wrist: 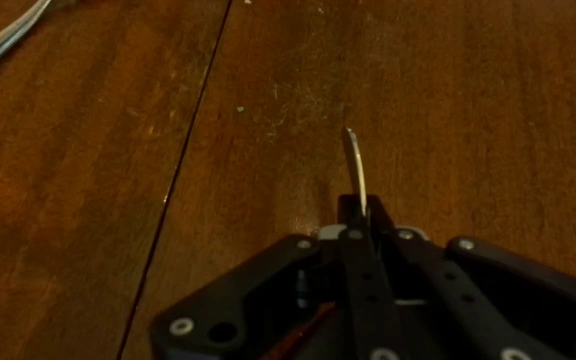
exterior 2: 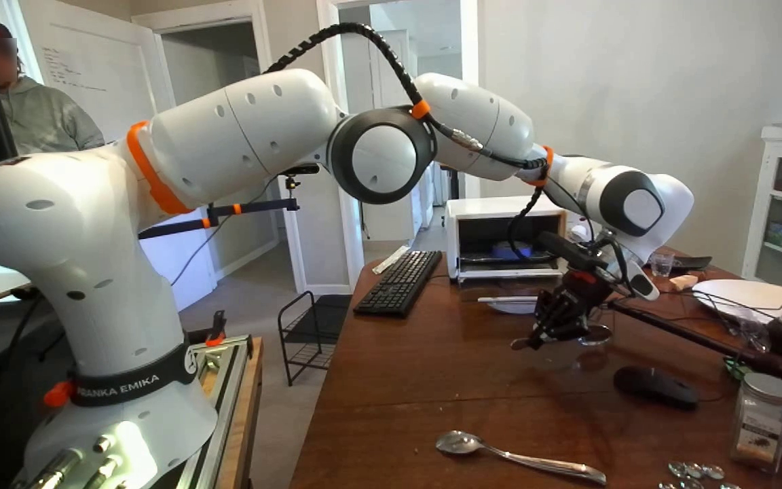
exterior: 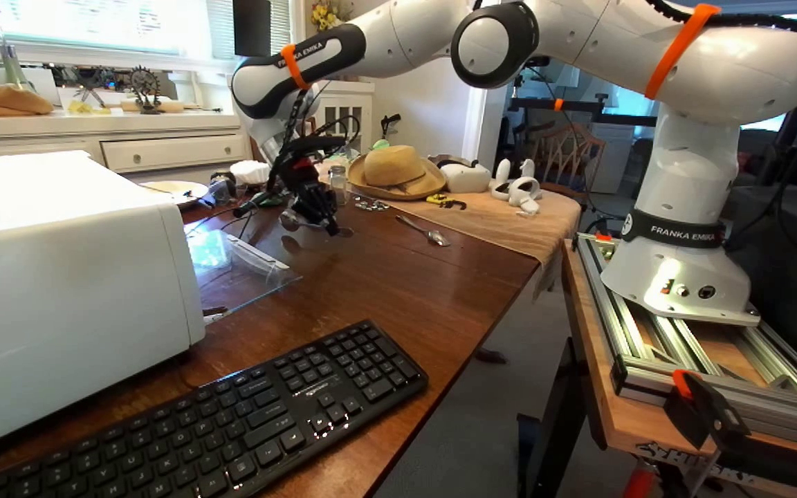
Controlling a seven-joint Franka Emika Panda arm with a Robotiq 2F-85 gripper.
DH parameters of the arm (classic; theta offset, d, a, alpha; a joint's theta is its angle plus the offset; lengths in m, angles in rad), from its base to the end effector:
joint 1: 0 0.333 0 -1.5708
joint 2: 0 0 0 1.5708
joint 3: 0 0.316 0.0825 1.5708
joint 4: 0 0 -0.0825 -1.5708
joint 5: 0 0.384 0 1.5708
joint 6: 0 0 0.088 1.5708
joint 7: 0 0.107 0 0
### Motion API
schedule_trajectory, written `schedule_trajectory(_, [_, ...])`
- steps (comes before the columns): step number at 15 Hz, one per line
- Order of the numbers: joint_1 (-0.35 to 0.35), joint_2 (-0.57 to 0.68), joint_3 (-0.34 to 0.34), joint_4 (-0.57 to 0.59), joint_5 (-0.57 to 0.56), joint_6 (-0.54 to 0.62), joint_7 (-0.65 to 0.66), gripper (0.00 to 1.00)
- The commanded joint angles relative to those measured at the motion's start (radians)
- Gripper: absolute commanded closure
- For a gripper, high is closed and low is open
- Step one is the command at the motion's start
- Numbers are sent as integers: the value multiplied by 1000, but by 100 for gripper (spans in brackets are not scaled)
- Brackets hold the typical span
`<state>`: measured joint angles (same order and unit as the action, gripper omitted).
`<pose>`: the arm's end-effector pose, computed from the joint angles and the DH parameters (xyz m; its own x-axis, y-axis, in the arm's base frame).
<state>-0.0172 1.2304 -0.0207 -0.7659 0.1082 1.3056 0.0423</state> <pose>0.7092 -0.0072 0.1393 0.7680 -0.0448 -0.6388 -0.1011 -0.9935 -0.0520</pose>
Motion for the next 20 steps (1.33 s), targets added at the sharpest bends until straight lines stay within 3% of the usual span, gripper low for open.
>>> schedule_trajectory(1, [-6, 49, 3, 83, 5, -20, 5, 99])
schedule_trajectory(12, [-10, 73, 4, 125, 5, -19, 1, 97])
schedule_trajectory(15, [-10, 75, 5, 127, 6, -16, 1, 64])
schedule_trajectory(20, [-11, 60, 1, 119, 7, -13, 13, 25])
